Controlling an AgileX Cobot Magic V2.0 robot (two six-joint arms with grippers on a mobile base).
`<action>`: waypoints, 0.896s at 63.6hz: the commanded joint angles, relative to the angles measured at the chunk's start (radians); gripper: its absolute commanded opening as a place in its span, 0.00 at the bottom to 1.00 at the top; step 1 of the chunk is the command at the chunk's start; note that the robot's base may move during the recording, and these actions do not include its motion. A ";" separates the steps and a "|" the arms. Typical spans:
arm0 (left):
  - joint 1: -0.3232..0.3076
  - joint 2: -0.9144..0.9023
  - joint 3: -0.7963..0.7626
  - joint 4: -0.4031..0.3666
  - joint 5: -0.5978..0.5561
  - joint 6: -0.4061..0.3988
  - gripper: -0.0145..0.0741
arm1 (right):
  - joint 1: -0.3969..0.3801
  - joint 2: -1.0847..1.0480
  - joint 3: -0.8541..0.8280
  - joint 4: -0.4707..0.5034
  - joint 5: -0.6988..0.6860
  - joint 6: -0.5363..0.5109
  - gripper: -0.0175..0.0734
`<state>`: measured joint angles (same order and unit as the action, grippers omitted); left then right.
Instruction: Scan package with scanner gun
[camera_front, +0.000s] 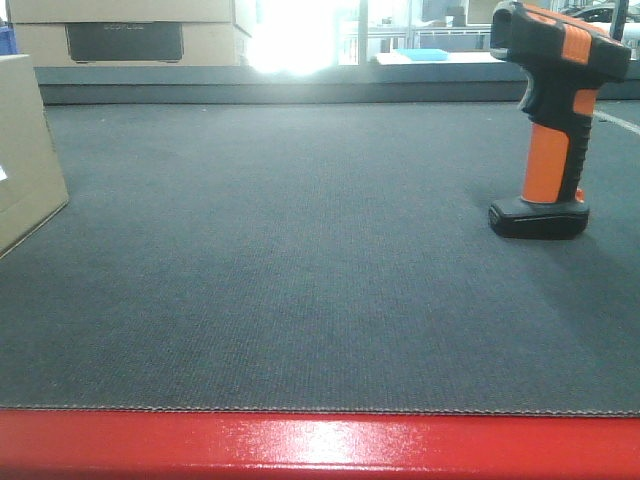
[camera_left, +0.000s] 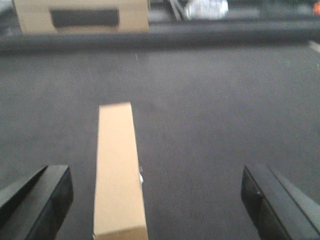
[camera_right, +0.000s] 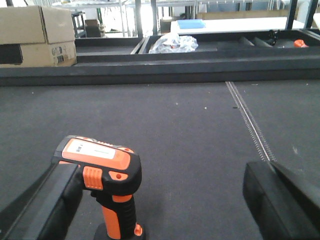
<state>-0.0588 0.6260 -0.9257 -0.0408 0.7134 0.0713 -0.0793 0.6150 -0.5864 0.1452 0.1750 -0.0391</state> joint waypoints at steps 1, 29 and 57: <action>-0.013 0.083 -0.075 0.003 0.104 -0.025 0.82 | 0.017 0.003 -0.010 0.001 -0.029 -0.005 0.81; 0.014 0.651 -0.588 0.122 0.508 -0.110 0.82 | 0.108 0.003 -0.010 0.001 -0.008 -0.005 0.81; 0.118 0.940 -0.681 0.016 0.508 0.026 0.82 | 0.113 0.003 -0.010 0.001 0.027 -0.005 0.81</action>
<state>0.0454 1.5458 -1.5994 -0.0136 1.2248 0.0655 0.0320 0.6155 -0.5864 0.1472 0.2103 -0.0391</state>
